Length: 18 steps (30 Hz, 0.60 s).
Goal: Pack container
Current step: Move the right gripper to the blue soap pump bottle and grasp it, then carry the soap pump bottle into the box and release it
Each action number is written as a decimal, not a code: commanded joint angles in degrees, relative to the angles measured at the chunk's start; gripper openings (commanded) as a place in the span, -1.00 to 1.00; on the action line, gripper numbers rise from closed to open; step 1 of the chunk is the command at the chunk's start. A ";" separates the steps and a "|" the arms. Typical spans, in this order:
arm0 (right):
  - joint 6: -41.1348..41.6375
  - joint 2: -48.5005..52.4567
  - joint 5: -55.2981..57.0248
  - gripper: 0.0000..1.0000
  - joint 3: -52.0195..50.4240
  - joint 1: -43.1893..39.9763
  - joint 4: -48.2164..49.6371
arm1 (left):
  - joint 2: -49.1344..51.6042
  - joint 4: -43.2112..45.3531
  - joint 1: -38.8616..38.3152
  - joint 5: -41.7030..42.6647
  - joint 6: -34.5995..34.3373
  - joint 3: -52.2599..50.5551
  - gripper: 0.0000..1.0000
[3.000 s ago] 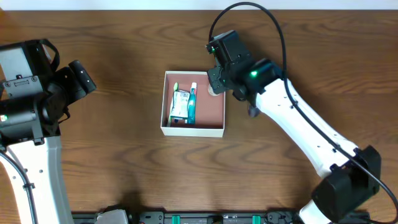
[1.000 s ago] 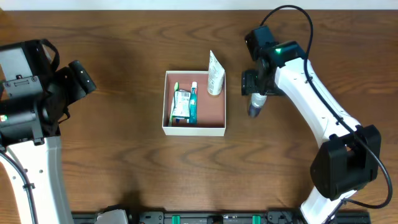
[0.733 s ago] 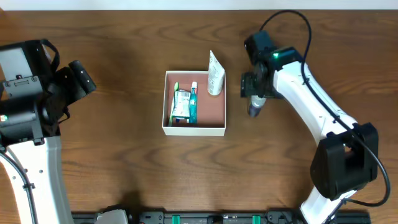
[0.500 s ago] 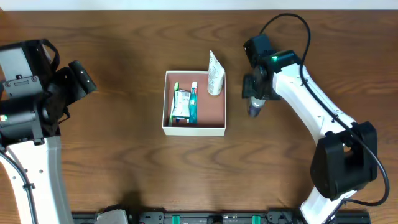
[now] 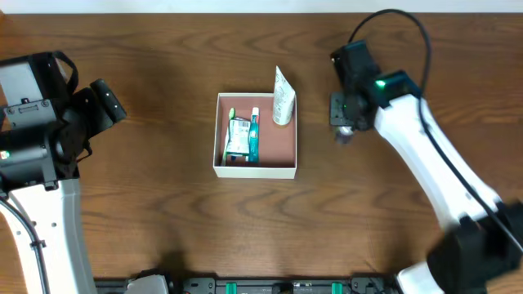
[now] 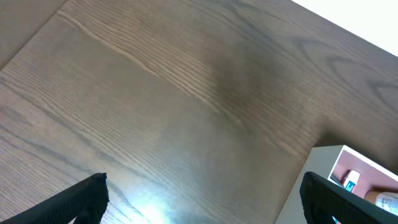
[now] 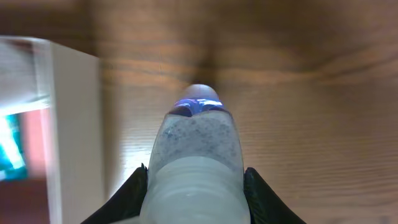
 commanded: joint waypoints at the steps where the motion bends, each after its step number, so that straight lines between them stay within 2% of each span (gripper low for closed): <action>1: -0.92 -8.92 -0.28 -0.63 0.92 3.23 -0.74 | -0.04 -0.20 0.28 -0.72 1.16 0.31 0.96; 5: -0.74 -15.82 -3.13 -0.67 0.92 10.14 -0.79 | -0.04 -0.20 0.28 -0.70 1.16 0.31 0.96; 9: 0.96 -17.84 -2.82 -0.63 0.92 17.94 1.16 | -0.04 -0.20 0.28 -0.70 1.16 0.31 0.96; 13: 3.85 -15.39 -2.54 -0.65 0.90 22.62 4.57 | -0.04 -0.20 0.28 -0.70 1.16 0.28 0.96; 18: 10.86 -8.24 1.40 -0.70 0.90 23.23 5.64 | -0.04 -0.20 0.28 -0.70 1.16 0.31 0.96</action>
